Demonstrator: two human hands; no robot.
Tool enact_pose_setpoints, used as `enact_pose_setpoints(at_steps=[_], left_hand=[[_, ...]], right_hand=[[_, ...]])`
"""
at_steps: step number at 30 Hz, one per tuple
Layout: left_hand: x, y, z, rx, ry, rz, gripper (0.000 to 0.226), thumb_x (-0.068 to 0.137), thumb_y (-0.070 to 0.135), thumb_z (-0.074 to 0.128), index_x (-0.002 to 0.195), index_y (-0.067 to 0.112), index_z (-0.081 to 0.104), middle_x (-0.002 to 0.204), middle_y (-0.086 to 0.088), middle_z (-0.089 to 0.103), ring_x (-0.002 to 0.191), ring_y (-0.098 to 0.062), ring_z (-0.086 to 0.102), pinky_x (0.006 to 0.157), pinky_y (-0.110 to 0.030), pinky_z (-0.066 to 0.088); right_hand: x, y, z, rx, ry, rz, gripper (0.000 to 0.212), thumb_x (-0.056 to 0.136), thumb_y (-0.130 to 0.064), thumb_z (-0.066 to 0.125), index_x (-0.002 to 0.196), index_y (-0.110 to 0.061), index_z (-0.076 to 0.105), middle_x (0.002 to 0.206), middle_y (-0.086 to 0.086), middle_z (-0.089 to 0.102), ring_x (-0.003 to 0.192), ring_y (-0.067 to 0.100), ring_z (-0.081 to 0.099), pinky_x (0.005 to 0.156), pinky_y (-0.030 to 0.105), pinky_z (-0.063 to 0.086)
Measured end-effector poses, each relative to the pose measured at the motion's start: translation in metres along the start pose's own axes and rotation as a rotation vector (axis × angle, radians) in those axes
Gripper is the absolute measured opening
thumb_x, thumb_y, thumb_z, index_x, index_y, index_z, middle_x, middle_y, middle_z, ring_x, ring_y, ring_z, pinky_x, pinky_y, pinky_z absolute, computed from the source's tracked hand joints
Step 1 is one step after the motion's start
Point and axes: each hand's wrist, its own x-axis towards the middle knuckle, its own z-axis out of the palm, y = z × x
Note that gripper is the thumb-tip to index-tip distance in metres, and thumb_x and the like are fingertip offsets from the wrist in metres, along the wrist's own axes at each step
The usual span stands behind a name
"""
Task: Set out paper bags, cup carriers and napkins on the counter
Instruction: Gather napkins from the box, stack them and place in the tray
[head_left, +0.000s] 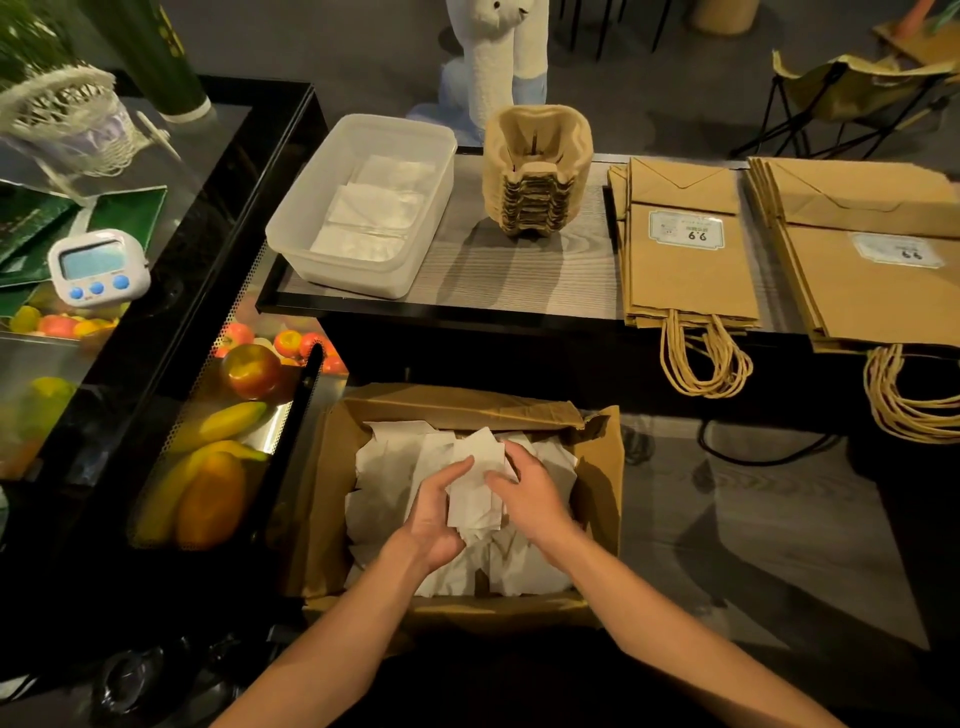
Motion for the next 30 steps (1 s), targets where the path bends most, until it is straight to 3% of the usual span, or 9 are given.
enact_pose_setpoints(at_steps=[4,8,10,12,16,20,25,28,30], left_hand=[[-0.002,0.002,-0.004,-0.029,-0.037,-0.002,0.046,0.091,0.030,0.066,0.127,0.004,0.070,0.137,-0.025,0.062,0.125,-0.041,0.059,0.117,-0.054,0.035],[-0.004,0.002,0.003,-0.095,-0.053,-0.008,0.050,0.097,0.040,0.061,0.128,0.001,0.069,0.130,-0.023,0.066,0.112,-0.036,0.068,0.098,-0.046,0.054],[-0.004,0.001,0.004,-0.109,-0.062,-0.004,0.058,0.100,0.052,0.054,0.127,0.003,0.071,0.131,-0.022,0.066,0.116,-0.035,0.068,0.099,-0.045,0.054],[-0.003,0.001,0.003,-0.118,-0.050,-0.006,0.069,0.099,0.063,0.048,0.133,0.007,0.067,0.137,-0.021,0.064,0.127,-0.036,0.061,0.110,-0.048,0.046],[0.002,0.002,0.000,-0.082,-0.028,0.015,0.075,0.095,0.072,0.043,0.133,0.011,0.068,0.138,-0.020,0.063,0.128,-0.036,0.060,0.112,-0.050,0.041],[-0.001,0.002,0.007,-0.013,-0.055,0.053,0.065,0.095,0.067,0.047,0.116,0.015,0.078,0.128,-0.019,0.069,0.114,-0.032,0.068,0.101,-0.047,0.050],[-0.007,0.003,0.011,-0.030,-0.119,0.041,0.051,0.096,0.044,0.064,0.130,0.007,0.069,0.133,-0.022,0.065,0.115,-0.036,0.065,0.099,-0.049,0.053],[-0.007,0.004,0.016,0.027,-0.112,0.044,0.048,0.095,0.027,0.068,0.134,0.000,0.061,0.119,-0.023,0.068,0.103,-0.035,0.069,0.086,-0.047,0.059],[-0.006,0.005,0.017,0.024,-0.089,0.067,0.040,0.097,0.027,0.063,0.128,0.002,0.067,0.114,-0.023,0.069,0.099,-0.033,0.070,0.084,-0.045,0.057]], right_hand=[[0.004,0.003,-0.003,-0.048,0.083,-0.039,0.043,0.100,-0.026,0.063,0.142,-0.027,0.054,0.121,-0.007,0.062,0.119,0.018,0.060,0.094,0.027,0.051],[0.000,0.001,0.002,-0.039,0.137,-0.050,0.038,0.102,-0.028,0.060,0.139,-0.020,0.055,0.106,-0.008,0.061,0.093,0.003,0.055,0.070,0.010,0.039],[-0.001,0.002,0.003,-0.118,0.136,-0.072,0.024,0.103,-0.028,0.058,0.127,-0.023,0.059,0.093,-0.013,0.060,0.080,0.000,0.053,0.060,0.009,0.038],[-0.002,0.001,-0.001,-0.204,0.128,-0.084,0.033,0.105,-0.025,0.055,0.137,-0.020,0.057,0.104,-0.011,0.064,0.083,-0.001,0.056,0.069,0.010,0.044],[-0.004,-0.004,-0.008,-0.375,0.122,-0.118,0.043,0.106,-0.023,0.052,0.148,-0.020,0.049,0.142,-0.002,0.058,0.130,0.016,0.055,0.108,0.035,0.048],[-0.004,-0.006,-0.008,-0.368,0.197,-0.233,0.035,0.103,-0.024,0.057,0.138,-0.021,0.060,0.127,-0.008,0.062,0.118,0.010,0.058,0.097,0.023,0.049],[0.001,-0.010,-0.015,-0.130,0.145,-0.213,0.036,0.095,-0.026,0.071,0.130,-0.026,0.066,0.114,-0.009,0.064,0.097,0.006,0.062,0.068,0.012,0.051],[0.003,-0.008,-0.015,-0.368,0.101,-0.273,0.038,0.097,-0.030,0.067,0.134,-0.025,0.063,0.120,-0.014,0.056,0.104,0.003,0.051,0.081,0.012,0.044],[0.002,-0.008,-0.017,-0.581,0.116,-0.368,0.039,0.103,-0.035,0.055,0.141,-0.026,0.058,0.127,-0.014,0.052,0.114,0.005,0.039,0.099,0.024,0.039]])
